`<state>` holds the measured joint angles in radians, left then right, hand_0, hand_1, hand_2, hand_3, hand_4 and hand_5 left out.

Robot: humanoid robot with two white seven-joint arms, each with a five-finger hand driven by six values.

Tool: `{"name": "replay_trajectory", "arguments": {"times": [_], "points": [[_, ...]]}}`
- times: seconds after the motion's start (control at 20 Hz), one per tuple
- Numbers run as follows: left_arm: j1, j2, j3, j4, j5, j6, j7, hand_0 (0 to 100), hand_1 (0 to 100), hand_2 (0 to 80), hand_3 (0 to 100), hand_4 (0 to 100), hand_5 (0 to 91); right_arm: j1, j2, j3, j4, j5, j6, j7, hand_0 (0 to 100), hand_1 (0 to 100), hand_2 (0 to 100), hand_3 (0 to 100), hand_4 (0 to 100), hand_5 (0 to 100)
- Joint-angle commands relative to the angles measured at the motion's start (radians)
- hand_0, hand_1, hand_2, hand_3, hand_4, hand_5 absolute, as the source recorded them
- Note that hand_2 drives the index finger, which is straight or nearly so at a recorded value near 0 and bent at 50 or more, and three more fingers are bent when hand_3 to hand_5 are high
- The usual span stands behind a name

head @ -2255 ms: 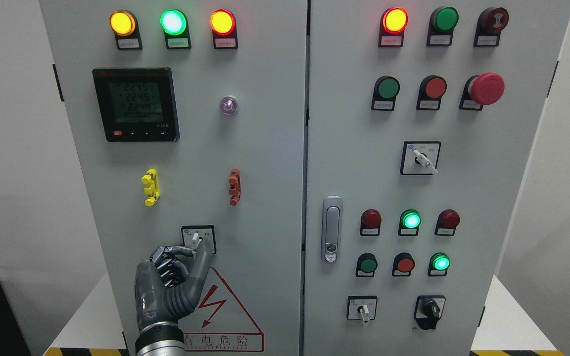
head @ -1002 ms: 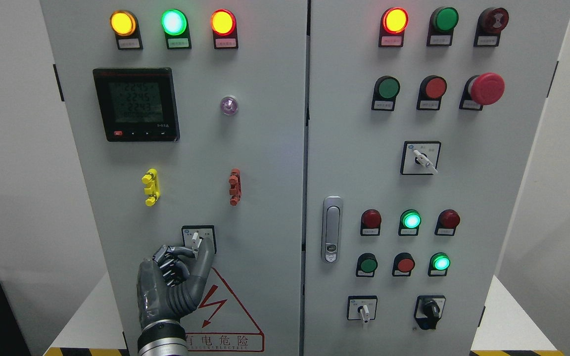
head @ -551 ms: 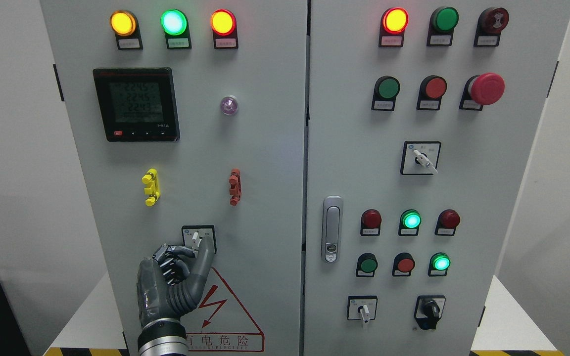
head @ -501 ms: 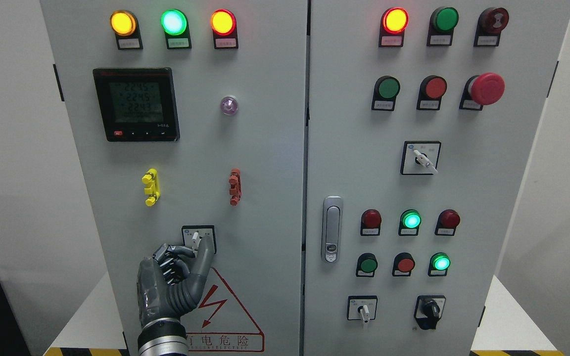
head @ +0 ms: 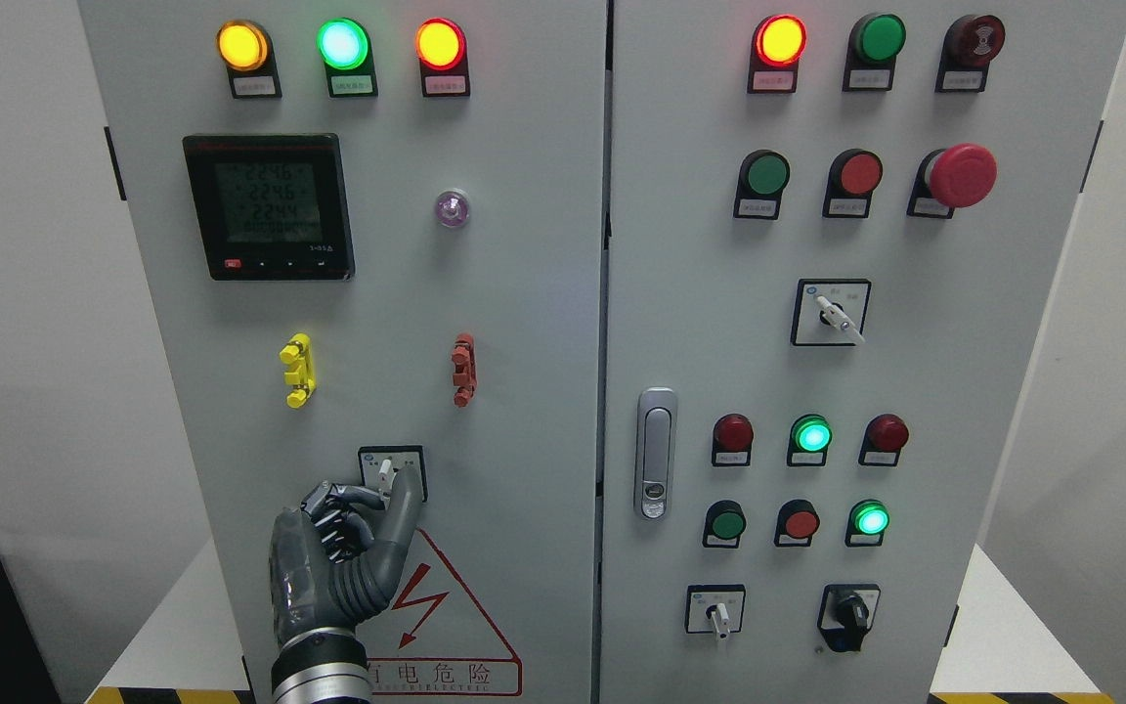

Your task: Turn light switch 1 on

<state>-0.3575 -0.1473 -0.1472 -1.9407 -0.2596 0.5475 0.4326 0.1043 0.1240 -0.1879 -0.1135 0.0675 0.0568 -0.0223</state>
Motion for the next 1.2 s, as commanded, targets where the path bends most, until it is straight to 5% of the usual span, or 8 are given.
{"name": "replay_trajectory", "arguments": {"times": [0.0,1.15], "points": [[-0.004,0.000,0.000,0.000,-0.004,0.000,0.000,12,52,63.4,100,98,86.2,0.000,-0.001,0.001,0.000,0.000,0.000,0.001,0,0,0,0,0,0],[-0.008,0.000,-0.003,0.003,-0.004,0.002,-0.002,25,49,63.3,100,98,86.1,0.000,0.000,0.001,0.000,0.000,0.000,0.001,0,0,0,0,0,0]]}}
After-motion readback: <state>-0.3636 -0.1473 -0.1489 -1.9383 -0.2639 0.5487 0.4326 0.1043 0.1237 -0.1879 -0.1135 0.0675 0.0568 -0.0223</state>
